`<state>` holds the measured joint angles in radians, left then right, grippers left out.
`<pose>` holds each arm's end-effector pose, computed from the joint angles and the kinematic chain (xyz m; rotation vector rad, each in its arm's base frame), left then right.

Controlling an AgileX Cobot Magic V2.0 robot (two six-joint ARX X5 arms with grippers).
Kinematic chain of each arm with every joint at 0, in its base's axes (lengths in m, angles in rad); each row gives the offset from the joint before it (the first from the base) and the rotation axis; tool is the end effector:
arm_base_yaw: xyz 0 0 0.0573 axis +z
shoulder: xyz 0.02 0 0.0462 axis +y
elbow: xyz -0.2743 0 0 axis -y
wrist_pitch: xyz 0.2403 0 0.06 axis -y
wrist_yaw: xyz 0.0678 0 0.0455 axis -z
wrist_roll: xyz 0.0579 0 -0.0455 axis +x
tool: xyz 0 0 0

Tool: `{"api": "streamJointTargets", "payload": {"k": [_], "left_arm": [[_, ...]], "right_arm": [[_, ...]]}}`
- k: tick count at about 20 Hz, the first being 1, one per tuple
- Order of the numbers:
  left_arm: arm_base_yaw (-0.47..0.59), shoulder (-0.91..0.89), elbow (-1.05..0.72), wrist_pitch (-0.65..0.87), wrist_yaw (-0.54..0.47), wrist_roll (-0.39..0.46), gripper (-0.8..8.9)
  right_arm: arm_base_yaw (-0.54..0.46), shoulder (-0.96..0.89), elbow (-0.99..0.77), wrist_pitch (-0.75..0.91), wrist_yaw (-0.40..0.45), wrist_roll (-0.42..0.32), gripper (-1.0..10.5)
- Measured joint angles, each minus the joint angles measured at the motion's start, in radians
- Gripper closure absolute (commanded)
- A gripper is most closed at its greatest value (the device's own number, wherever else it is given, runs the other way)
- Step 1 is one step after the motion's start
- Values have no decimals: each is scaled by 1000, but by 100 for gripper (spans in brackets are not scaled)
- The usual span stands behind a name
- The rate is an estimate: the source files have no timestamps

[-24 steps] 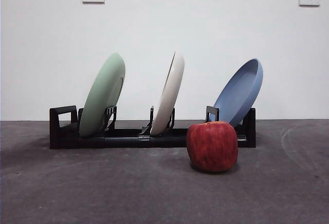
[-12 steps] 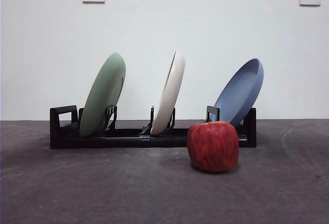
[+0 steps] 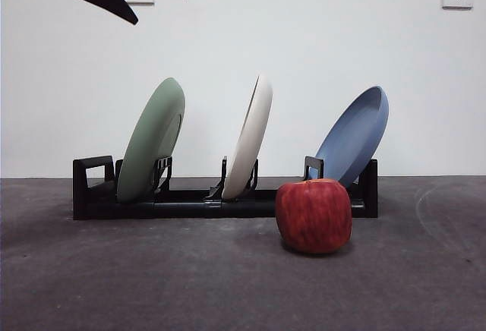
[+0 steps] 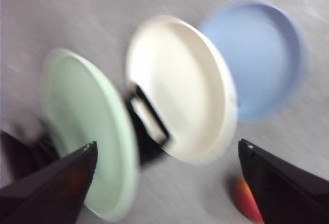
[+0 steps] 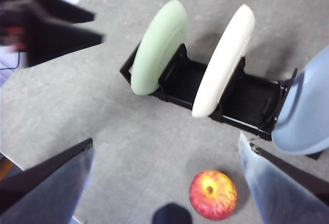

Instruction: Take the green plate from the plate rack,put the plate on the table,take the apple from the table,put the apple in the plate

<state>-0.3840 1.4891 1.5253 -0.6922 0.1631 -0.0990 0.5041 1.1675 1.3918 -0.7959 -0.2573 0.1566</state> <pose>0.3067 -0.1341 0.3693 -0.0199 0.6851 -0.4937 0.2008 0.1276 0.4008 0.0728 0.6370 0.6925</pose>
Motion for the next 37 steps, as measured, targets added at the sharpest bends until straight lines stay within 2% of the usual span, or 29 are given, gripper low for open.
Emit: {"api": "streamJointTargets", "payload": {"k": [3,10,15,17,19,23,25,29,33,37], "left_arm": [[1,48,0,62,-52,-1,355],[4,183,0,100,-60,-41,382],[6,202,0,153,-108,-50,389],[10,202,0,155,-108,-51,550],[13,202,0,148,-101,-51,636],[23,210,1,124,-97,-51,636],[33,240,1,116,-62,-52,637],[36,288,1,101,-15,-52,826],[41,277,10,101,-22,-59,826],[41,291,95,-2,-21,-59,826]], "right_arm": [[0,0,28,-17,5,0,475],[0,0,48,-49,26,-15,477],[0,0,48,-71,46,-21,477],[0,0,48,-71,48,-23,478],[0,0,48,-71,48,-23,478],[0,0,48,-71,48,-23,478],[0,0,48,-71,48,-23,478],[0,0,48,-71,48,-23,478],[0,0,48,-71,48,-23,478],[0,0,48,-71,51,-23,478]]}}
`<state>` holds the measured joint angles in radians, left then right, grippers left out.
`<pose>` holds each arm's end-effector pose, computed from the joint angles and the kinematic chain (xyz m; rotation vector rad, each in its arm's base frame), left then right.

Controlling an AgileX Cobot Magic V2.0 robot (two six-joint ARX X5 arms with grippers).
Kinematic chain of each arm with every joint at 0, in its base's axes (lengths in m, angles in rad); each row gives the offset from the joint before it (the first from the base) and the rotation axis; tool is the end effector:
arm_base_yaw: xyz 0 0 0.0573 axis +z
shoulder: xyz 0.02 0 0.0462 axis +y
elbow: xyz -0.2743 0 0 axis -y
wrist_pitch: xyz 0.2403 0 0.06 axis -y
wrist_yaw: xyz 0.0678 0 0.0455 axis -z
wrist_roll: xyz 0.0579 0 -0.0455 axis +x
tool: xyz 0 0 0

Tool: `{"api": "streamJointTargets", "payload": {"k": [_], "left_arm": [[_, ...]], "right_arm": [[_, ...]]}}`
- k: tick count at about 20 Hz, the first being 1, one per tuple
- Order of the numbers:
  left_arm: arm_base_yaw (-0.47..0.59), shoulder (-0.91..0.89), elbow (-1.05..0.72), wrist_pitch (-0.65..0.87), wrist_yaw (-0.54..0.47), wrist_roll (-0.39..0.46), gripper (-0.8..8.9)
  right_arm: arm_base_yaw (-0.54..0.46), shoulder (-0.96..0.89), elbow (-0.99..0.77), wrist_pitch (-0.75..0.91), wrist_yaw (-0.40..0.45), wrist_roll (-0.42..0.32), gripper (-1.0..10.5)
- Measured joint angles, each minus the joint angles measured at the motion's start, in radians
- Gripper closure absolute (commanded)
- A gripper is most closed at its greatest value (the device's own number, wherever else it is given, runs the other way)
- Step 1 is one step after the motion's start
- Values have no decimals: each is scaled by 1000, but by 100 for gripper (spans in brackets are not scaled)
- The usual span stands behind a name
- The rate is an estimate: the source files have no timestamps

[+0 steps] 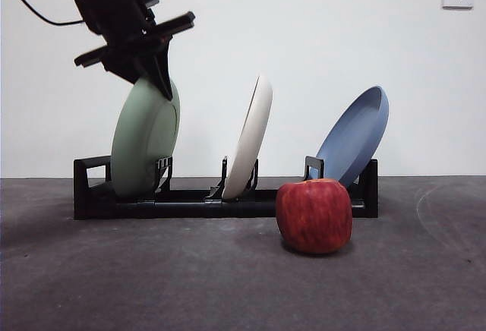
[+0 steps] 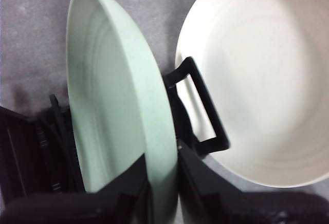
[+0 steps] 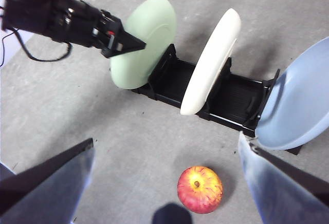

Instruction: Take the green plate from the plate rack,put the plate on the table,take the apple from the table,put the apple in the plate

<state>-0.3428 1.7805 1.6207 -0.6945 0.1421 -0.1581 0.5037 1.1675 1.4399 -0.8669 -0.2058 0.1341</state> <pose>0.3797 -0.1442 0.2984 -0.0591 0.8910 -0.3856 0.1964 0.1217 0.4085 0.0346 0.6447 0.6462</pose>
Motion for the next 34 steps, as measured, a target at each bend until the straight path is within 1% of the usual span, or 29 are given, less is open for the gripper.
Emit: {"api": "streamJointTargets", "payload": {"k": [3,6,9,11,12,13,15,19,22,23,25,28,29,32,34], "left_arm": [[-10,3,154,-76,1,1,826],[-21,3,341,-176,-6,22,826],[-37,3,548,-354,-10,81,826],[-53,2,677,-513,-13,128,826],[-69,-1,734,-608,-32,157,822],[-86,-20,742,-639,-59,173,822],[-135,-75,734,-639,-100,195,822],[-233,-201,652,-639,-171,196,822],[-343,-325,515,-639,-268,186,822],[-393,-375,442,-639,-303,171,822],[-469,-441,318,-639,-351,132,822],[-590,-514,99,-634,-458,40,822],[-633,-530,13,-613,-502,-2,822],[-722,-539,-169,-515,-597,-89,822],[-757,-534,-259,-443,-657,-122,822]], "right_arm": [[0,0,0,5,4,0,478],[0,0,0,7,15,-1,478],[0,0,0,7,32,-5,478],[0,0,0,9,59,-15,478],[0,0,0,19,74,-20,478],[0,0,0,32,79,-23,478],[0,0,0,48,79,-27,478],[0,0,1,51,99,-31,478],[0,0,9,51,119,-45,478],[0,0,15,51,127,-49,478],[0,0,26,51,131,-54,478],[0,0,48,51,131,-56,478],[0,0,56,51,131,-56,478],[0,0,76,49,131,-56,478],[0,0,84,36,131,-56,478]]}}
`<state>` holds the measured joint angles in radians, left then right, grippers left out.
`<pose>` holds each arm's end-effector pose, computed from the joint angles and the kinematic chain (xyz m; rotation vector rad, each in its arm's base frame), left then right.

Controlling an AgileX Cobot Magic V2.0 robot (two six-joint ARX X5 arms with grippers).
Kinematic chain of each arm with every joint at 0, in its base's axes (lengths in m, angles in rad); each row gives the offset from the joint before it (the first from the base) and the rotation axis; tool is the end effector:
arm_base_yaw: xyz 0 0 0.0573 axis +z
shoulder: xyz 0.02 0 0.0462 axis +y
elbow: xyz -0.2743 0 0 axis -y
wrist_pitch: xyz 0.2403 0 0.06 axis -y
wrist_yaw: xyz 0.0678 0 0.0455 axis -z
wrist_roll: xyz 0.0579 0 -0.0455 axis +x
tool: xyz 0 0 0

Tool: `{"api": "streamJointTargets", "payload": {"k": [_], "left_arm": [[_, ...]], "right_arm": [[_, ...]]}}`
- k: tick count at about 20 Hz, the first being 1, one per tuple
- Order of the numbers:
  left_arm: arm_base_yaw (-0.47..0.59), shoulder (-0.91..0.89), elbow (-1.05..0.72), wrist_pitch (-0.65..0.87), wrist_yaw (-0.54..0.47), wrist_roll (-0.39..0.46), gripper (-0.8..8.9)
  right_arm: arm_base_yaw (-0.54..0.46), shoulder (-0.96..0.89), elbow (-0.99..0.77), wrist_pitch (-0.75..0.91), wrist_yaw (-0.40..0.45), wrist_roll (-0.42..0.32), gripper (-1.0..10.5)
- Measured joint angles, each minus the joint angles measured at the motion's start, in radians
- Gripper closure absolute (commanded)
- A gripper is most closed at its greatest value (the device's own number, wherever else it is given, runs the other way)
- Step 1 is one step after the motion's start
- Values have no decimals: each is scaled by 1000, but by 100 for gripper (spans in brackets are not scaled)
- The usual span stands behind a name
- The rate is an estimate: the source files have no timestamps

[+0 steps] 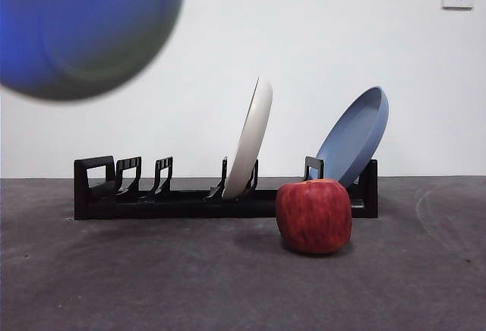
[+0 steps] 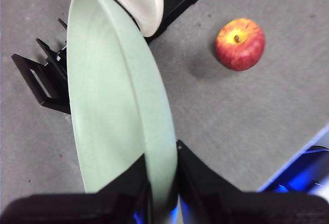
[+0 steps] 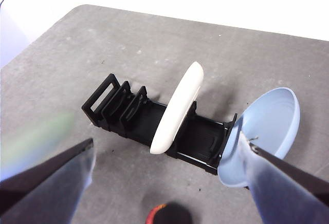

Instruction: Take the green plate from the plate rack,put the plate on the table,take the apple from the table,put the apple in the plate

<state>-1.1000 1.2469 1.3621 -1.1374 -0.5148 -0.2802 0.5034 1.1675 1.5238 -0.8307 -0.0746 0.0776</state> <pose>0.1280 -0.1886 0.3499 0.4869 0.7721 -0.4213 0.1979 0.1139 0.4385 -0.0283 0.4914 0.5481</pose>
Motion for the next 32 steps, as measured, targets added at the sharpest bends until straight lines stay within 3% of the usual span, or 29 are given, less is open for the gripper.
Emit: {"api": "streamJointTargets", "payload": {"k": [2,5,12,23,25,27,28,32], "left_arm": [[-18,22,-121,128,-80,-28,822],[-15,101,-244,267,-97,-45,823],[-15,288,-290,349,-12,-66,822],[26,470,-262,398,23,37,823],[44,467,-259,399,67,48,822],[81,471,-260,413,255,48,822],[90,488,-267,415,290,51,822],[103,489,-271,410,312,51,785]], "right_arm": [[0,0,8,-31,0,0,478],[0,0,23,-98,0,0,478],[0,0,32,-151,0,0,478],[0,0,32,-172,0,0,478],[0,0,32,-172,0,0,478],[0,0,32,-172,0,0,478],[0,0,32,-172,0,0,478],[0,0,32,-172,0,0,478]]}}
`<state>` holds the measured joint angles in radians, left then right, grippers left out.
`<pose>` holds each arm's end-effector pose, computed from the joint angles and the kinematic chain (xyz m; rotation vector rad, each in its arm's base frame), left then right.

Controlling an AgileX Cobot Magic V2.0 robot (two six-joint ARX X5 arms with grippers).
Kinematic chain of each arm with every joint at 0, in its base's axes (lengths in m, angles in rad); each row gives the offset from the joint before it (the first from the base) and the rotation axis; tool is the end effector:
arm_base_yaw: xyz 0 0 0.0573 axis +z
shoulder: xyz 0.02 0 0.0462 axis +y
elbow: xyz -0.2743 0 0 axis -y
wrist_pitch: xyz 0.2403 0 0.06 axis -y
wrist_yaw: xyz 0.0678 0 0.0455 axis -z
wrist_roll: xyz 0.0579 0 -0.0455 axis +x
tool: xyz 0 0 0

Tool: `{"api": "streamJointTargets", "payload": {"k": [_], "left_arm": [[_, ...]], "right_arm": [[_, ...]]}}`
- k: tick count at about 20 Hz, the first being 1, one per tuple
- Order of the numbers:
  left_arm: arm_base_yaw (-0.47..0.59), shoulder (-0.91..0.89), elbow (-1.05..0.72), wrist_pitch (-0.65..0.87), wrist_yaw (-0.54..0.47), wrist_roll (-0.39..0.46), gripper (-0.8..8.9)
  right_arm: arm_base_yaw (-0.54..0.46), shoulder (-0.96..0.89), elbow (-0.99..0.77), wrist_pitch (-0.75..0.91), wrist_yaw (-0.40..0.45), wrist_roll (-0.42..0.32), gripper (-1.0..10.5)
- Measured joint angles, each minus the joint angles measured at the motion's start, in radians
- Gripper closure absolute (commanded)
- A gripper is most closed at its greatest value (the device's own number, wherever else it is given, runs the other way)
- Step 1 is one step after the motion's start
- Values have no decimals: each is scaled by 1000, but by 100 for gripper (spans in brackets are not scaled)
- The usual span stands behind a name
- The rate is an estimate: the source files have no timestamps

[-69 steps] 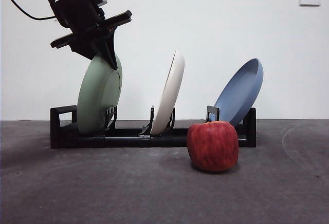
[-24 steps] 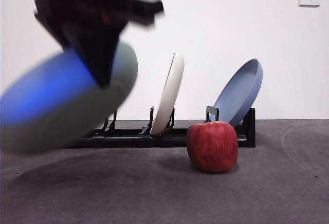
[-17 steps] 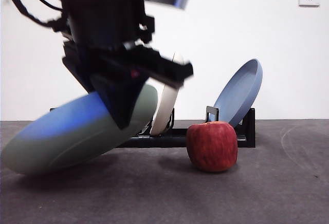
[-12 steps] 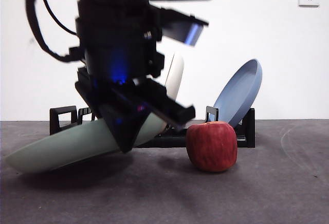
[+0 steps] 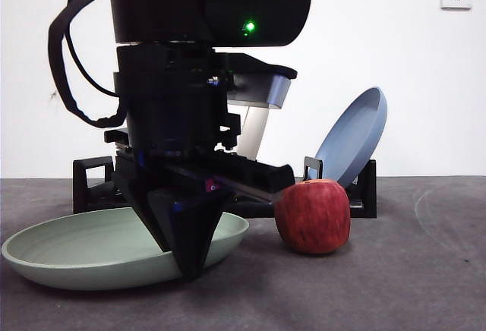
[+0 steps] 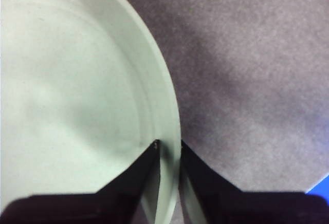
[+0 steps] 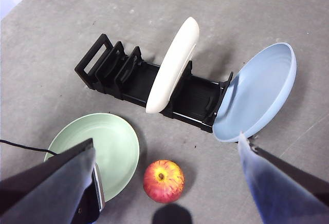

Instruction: Take the green plate from the plate rack,put the plate on the table,take the apple from the table,put the apple in the plate

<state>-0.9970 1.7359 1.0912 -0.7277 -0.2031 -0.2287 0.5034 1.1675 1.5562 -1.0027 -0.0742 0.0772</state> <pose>0.1823 -0.2605 0.1555 0.5989 1.2100 -0.5190 0.1859 0.1073 0.4301 -0.0598 0.6288 0.5349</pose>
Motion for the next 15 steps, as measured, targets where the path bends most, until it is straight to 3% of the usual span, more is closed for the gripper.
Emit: {"api": "streamJointTargets", "payload": {"k": [3,8,11,15], "left_arm": [[8,2,-1,-10,18,-15,555],[46,4,-11,-38,27,-46,548],[57,-10,-16,-42,25,-46,467],[59,-181,-24,-43,-19,-46,467]], "right_arm": [[0,0,0,0,0,0,478],[0,0,0,0,0,0,478],[0,0,0,-1,0,0,478],[0,0,0,-46,0,-15,479]]}}
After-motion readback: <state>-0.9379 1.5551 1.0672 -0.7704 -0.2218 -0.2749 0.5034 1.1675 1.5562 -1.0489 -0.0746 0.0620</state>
